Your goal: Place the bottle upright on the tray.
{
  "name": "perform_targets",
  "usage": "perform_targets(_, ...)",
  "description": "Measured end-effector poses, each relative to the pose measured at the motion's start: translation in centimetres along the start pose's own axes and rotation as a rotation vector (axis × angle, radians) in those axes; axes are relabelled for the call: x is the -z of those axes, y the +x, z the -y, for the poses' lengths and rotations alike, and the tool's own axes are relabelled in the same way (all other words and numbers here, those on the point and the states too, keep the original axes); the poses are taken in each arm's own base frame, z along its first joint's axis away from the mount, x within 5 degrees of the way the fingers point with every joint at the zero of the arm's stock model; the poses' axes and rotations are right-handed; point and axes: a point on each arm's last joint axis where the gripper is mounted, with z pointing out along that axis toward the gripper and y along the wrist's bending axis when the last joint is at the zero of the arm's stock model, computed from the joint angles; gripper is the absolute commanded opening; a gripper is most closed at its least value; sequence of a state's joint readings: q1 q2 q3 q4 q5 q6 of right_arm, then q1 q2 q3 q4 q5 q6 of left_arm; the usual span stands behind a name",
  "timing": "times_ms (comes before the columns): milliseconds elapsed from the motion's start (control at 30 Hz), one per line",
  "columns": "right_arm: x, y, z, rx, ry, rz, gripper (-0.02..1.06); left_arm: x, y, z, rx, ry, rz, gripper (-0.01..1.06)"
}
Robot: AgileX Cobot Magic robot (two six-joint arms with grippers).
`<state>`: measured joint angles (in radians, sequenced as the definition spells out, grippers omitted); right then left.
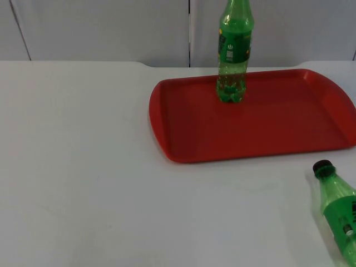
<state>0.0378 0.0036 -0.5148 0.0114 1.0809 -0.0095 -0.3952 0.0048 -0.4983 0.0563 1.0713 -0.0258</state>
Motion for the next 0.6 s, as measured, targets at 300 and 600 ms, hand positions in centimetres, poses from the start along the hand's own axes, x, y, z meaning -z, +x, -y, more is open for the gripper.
perform_targets(300,0.00,0.00,0.00,0.000,0.000,0.000,1.04,0.00,0.00,0.00,0.000,0.000,0.000,1.05)
perform_targets(600,0.00,0.00,0.00,0.000,0.000,0.000,1.04,0.00,0.00,0.14,0.018,0.015,0.000,1.05)
